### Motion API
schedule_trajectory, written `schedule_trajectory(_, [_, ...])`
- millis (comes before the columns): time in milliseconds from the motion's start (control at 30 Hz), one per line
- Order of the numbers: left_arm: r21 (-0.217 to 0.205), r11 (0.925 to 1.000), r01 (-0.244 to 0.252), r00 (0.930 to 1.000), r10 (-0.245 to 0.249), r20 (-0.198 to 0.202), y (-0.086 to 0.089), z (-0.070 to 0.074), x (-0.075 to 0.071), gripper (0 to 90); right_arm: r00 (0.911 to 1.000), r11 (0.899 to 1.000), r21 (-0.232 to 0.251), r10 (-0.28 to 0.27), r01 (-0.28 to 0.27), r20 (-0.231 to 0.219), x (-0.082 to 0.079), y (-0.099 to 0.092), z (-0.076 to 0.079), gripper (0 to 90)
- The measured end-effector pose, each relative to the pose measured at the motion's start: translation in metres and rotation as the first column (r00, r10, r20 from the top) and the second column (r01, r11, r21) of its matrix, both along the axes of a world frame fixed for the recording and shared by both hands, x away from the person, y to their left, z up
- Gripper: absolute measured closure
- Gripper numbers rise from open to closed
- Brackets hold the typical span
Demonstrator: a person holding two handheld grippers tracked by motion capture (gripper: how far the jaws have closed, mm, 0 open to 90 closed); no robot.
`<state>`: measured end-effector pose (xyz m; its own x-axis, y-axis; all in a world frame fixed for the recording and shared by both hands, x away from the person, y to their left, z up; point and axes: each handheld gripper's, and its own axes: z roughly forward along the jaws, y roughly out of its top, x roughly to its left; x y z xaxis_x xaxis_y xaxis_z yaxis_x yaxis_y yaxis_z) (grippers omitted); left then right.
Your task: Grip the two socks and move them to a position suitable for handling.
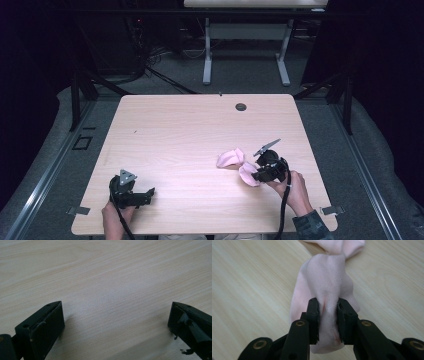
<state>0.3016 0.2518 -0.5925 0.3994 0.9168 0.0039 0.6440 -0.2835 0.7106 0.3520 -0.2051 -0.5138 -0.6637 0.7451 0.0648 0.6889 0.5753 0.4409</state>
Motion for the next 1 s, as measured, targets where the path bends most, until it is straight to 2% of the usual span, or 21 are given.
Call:
schedule_trajectory(67, [-0.001, 1.0, -0.001, 1.0, 0.001, -0.001, 0.0, 0.0, 0.0, 0.6, 0.9994, 0.999, -0.007, 0.033, -0.033, 0.001, -0.005, 0.004, 0.003, 73.0])
schedule_trajectory(233, [-0.002, 1.0, -0.002, 1.0, 0.002, -0.001, 0.0, 0.0, 0.0, 0.5, 0.9962, 0.996, 0.008, 0.087, -0.087, -0.001, -0.016, 0.018, 0.008, 72.9])
schedule_trajectory(333, [-0.002, 1.0, -0.003, 1.0, 0.003, -0.001, 0.0, 0.0, 0.0, 0.5, 0.9917, 0.991, 0.029, 0.128, -0.127, -0.011, -0.022, 0.027, 0.01, 72.8])
schedule_trajectory(500, [-0.002, 1.0, -0.003, 1.0, 0.003, -0.001, 0.0, 0.0, 0.0, 0.5, 0.9837, 0.983, 0.036, 0.179, -0.179, -0.013, -0.032, 0.043, 0.01, 72.6])
schedule_trajectory(667, [-0.001, 1.0, -0.003, 1.0, 0.003, 0.0, 0.0, 0.0, 0.0, 0.5, 0.9649, 0.965, 0.03, 0.26, -0.259, -0.039, -0.045, 0.065, 0.003, 72.3])
schedule_trajectory(833, [-0.002, 1.0, -0.003, 1.0, 0.003, 0.001, 0.0, 0.0, 0.0, 0.5, 0.9375, 0.94, 0.022, 0.341, -0.34, -0.068, -0.057, 0.083, -0.004, 72.0])
schedule_trajectory(900, [-0.002, 1.0, -0.003, 1.0, 0.003, 0.001, 0.0, 0.0, 0.0, 0.6, 0.9328, 0.936, 0.048, 0.352, -0.35, -0.075, -0.061, 0.089, -0.009, 71.8])
schedule_trajectory(1000, [-0.001, 1.0, -0.003, 1.0, 0.003, 0.001, 0.0, 0.0, 0.0, 0.5, 0.928, 0.932, 0.042, 0.363, -0.361, -0.083, -0.064, 0.093, -0.012, 71.6])
